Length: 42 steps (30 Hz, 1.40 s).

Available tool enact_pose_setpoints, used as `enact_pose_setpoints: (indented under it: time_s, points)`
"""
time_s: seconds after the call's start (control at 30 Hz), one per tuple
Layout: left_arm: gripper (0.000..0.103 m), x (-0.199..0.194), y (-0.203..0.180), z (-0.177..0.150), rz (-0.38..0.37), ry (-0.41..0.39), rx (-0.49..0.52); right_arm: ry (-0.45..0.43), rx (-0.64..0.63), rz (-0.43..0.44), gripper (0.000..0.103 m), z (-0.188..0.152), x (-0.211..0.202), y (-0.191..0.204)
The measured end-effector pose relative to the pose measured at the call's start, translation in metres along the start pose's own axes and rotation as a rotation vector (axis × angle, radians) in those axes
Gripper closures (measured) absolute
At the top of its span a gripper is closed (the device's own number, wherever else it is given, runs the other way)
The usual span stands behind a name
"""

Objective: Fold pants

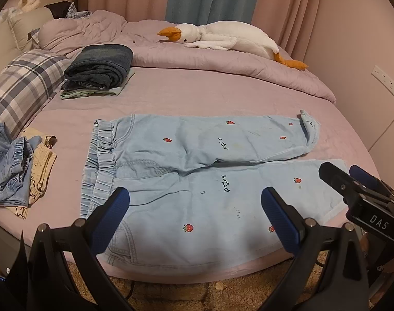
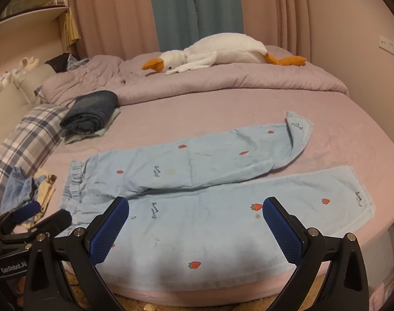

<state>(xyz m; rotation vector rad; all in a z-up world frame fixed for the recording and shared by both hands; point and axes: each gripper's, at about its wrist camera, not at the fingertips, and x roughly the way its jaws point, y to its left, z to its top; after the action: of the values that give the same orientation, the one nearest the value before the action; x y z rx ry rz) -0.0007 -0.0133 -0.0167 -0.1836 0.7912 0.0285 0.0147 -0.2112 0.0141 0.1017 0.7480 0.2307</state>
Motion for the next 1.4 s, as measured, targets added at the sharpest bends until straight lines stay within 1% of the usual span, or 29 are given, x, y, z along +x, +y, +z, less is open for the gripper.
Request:
enact_pose_setpoints:
  time_s: [0.67, 1.13, 1.23, 1.3, 1.4]
  points:
    - [0.002, 0.0044, -0.0010, -0.0014, -0.018, 0.017, -0.015, 0.006, 0.022, -0.011, 0.000, -0.0014, 0.0021, -0.0067]
    - [0.002, 0.0042, 0.0039, 0.0008, -0.040, 0.010, -0.038, 0.007, 0.035, -0.022, 0.000, -0.0023, 0.0028, -0.0079]
    - [0.004, 0.0063, 0.0062, 0.0014, -0.042, 0.015, -0.046, 0.009, 0.037, -0.029, 0.000, -0.0023, 0.0032, -0.0084]
    - [0.008, 0.0084, 0.0068, 0.0020, -0.039, 0.020, -0.047, 0.008, 0.037, -0.033, 0.000, -0.0024, 0.0032, -0.0090]
    - [0.008, 0.0098, 0.0082, 0.0027, -0.043, 0.024, -0.056, 0.009, 0.040, -0.037, 0.000, -0.0018, 0.0042, -0.0095]
